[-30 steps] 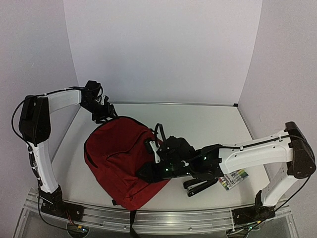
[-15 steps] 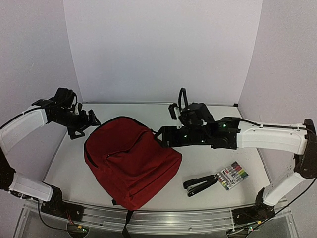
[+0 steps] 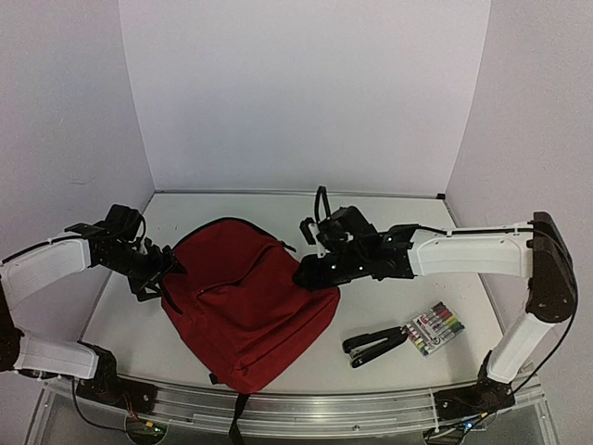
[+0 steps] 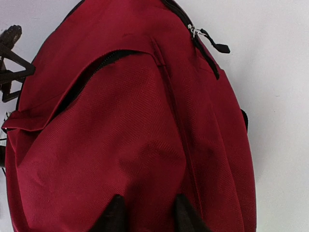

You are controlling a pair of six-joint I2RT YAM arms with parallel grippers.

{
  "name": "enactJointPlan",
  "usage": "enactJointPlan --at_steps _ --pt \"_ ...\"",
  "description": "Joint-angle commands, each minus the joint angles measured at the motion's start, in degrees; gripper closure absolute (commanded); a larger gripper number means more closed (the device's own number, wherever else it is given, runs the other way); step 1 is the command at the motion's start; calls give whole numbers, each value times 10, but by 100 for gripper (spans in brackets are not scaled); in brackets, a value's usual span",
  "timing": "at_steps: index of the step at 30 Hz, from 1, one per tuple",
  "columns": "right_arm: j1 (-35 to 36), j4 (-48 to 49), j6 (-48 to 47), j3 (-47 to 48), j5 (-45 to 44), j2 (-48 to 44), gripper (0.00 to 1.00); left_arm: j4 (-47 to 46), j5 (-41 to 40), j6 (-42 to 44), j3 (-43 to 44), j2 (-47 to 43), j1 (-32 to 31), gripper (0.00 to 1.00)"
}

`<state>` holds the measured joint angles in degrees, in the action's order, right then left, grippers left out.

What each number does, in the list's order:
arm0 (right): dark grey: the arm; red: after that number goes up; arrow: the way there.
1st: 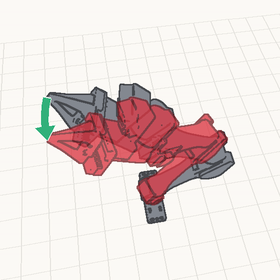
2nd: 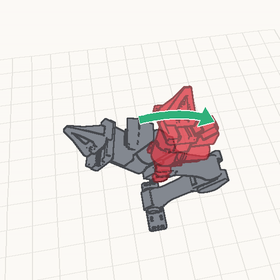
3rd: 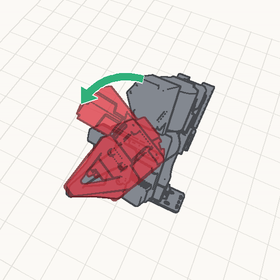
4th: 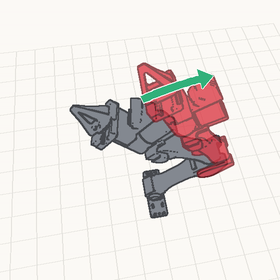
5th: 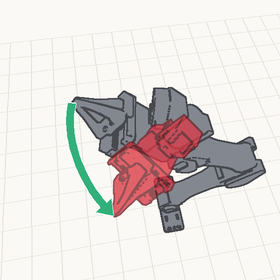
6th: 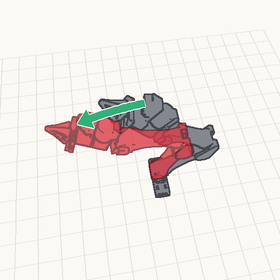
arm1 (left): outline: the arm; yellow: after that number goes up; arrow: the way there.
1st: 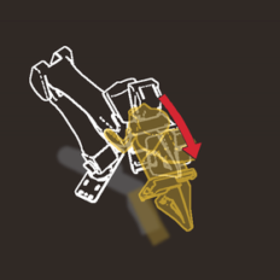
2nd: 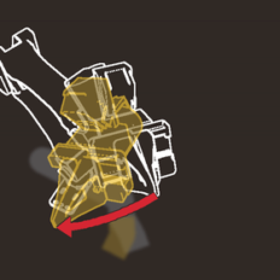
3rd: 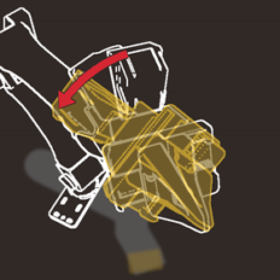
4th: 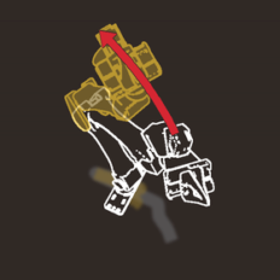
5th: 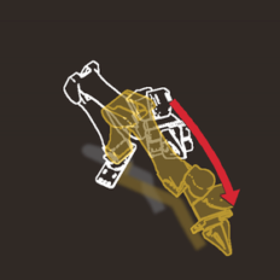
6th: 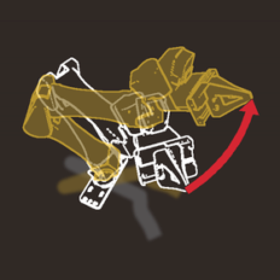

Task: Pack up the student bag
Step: Adjust the student bag at the center of the board.

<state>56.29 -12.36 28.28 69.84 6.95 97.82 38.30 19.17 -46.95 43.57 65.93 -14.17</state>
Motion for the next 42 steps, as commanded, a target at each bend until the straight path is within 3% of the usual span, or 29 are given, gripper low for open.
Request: enactJointPlan --at_steps 1,3,7,13,17,19,21,23,27,33,37,42 --pt "4 38 30 -52 60 -27 92 -92 39 0 -3 49 1 24" --pt "8 60 51 -77 71 -48 99 -126 55 9 2 77 2 30" --pt "26 90 92 -124 82 -75 100 -174 79 37 37 150 1 40" --pt "91 132 142 -131 76 -74 100 -296 165 42 98 258 -1 46" --pt "131 156 176 -111 53 -68 100 -318 185 58 177 323 -9 47" --pt "138 159 191 -104 35 -79 95 -313 185 71 212 342 -9 46" --pt "139 157 204 -105 5 -105 80 -288 166 90 246 346 -9 45" --pt "137 144 210 -110 -30 -140 61 -254 143 108 266 339 -9 41" --pt "109 94 209 -130 -60 -198 44 -173 86 153 284 298 -9 24" --pt "28 84 192 -179 -10 -224 35 -79 56 197 241 196 -26 15" --pt "4 85 174 -183 10 -210 30 -57 75 167 179 111 -49 12" --pt "1 88 167 -175 47 -184 33 -81 128 102 93 36 -99 9"
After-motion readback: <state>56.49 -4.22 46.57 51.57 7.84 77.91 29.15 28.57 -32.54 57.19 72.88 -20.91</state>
